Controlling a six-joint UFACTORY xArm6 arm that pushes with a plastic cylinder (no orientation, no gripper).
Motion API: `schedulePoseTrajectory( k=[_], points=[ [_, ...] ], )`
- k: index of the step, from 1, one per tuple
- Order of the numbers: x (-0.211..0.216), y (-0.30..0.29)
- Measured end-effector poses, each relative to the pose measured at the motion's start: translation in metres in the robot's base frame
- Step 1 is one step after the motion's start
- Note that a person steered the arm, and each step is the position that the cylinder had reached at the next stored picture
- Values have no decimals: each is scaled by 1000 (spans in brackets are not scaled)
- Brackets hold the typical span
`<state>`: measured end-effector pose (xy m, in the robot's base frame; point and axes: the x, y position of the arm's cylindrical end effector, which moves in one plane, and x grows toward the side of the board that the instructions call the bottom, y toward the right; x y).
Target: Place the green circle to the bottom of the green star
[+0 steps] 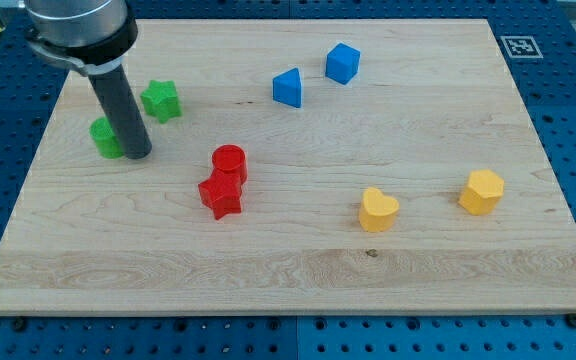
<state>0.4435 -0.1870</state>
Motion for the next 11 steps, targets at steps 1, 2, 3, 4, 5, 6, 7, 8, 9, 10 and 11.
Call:
schedulePoseTrajectory(
  k=[1,2,3,4,5,6,7,8,9,10,11],
  points=[
    [14,-11],
    [21,-44],
    [-3,-76],
    [-18,-71],
    [-11,-37],
    [-11,-31],
    [-11,-31],
    [-12,-31],
    [-14,-29],
    [-15,-22],
    [-22,-17]
  ],
)
